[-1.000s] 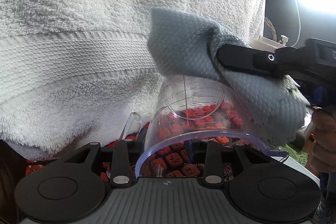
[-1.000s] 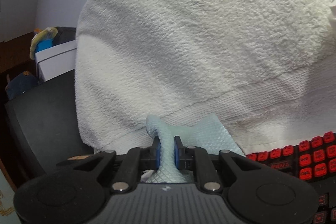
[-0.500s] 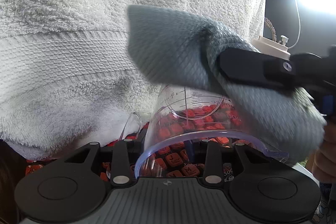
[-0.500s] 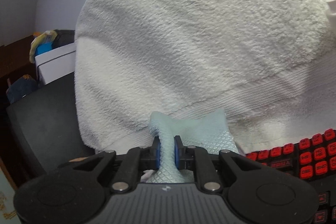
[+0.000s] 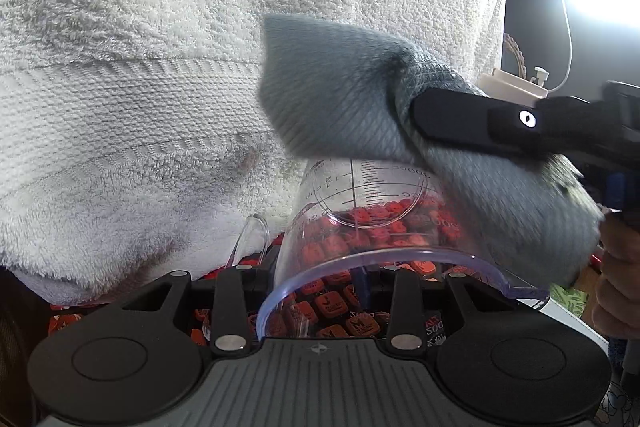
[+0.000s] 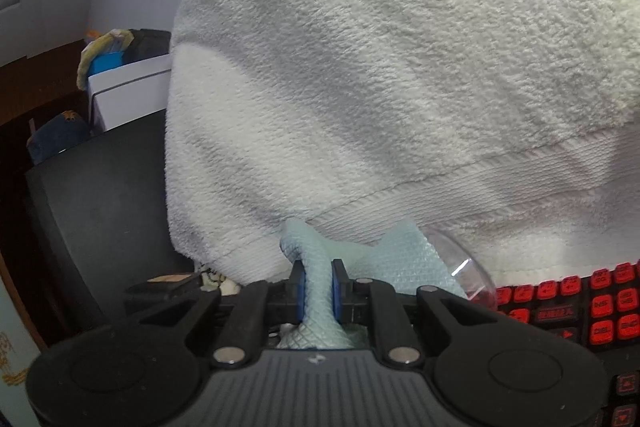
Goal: Clean container
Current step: 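Wipe the cup's outer wall with the green cloth while the left gripper holds the cup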
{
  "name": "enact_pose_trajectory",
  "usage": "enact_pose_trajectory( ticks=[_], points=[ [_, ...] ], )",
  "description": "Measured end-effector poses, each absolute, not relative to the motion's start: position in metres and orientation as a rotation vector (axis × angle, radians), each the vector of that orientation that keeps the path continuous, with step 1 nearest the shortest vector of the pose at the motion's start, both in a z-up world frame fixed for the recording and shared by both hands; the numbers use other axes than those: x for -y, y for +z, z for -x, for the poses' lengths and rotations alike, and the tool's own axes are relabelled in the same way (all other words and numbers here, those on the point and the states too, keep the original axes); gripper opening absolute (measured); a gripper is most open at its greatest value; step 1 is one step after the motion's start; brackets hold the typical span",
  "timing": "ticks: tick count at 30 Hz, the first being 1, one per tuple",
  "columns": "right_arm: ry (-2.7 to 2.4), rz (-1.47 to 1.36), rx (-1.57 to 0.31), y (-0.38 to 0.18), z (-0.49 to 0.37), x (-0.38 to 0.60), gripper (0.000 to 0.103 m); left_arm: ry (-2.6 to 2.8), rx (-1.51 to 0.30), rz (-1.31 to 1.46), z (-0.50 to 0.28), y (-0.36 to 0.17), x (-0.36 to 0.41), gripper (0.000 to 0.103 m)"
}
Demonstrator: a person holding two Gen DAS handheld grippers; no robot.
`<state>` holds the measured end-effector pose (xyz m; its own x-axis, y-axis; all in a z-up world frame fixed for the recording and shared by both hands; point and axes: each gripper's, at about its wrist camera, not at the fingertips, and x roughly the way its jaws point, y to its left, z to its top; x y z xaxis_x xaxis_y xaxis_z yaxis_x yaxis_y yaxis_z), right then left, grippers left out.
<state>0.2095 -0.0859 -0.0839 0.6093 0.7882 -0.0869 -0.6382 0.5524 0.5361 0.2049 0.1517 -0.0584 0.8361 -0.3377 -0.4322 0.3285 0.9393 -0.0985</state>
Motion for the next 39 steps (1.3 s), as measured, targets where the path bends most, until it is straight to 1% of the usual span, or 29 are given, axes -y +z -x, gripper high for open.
enact_pose_trajectory(
  ticks=[5, 9, 20, 25, 30, 39],
  points=[
    [0.726, -0.566, -0.323, -0.088, -0.219, 0.108, 0.012, -0.353, -0.461, 0.02, -0.204, -0.057, -0.152, 0.035],
    [0.725, -0.594, -0.334, -0.091, -0.225, 0.109, 0.012, -0.356, -0.46, 0.018, -0.204, -0.056, -0.153, 0.035],
    [0.922, -0.402, -0.335, -0.079, -0.198, 0.068, 0.012, -0.357, -0.46, 0.016, -0.208, -0.061, -0.157, 0.036],
    [0.921, -0.347, -0.317, -0.076, -0.192, 0.063, 0.012, -0.357, -0.46, 0.013, -0.208, -0.06, -0.153, 0.036],
    [0.827, -0.359, -0.303, -0.077, -0.197, 0.075, 0.012, -0.357, -0.46, 0.012, -0.207, -0.06, -0.151, 0.036],
    [0.726, -0.477, -0.322, -0.083, -0.217, 0.097, 0.012, -0.358, -0.46, 0.011, -0.213, -0.062, -0.15, 0.037]
  ],
)
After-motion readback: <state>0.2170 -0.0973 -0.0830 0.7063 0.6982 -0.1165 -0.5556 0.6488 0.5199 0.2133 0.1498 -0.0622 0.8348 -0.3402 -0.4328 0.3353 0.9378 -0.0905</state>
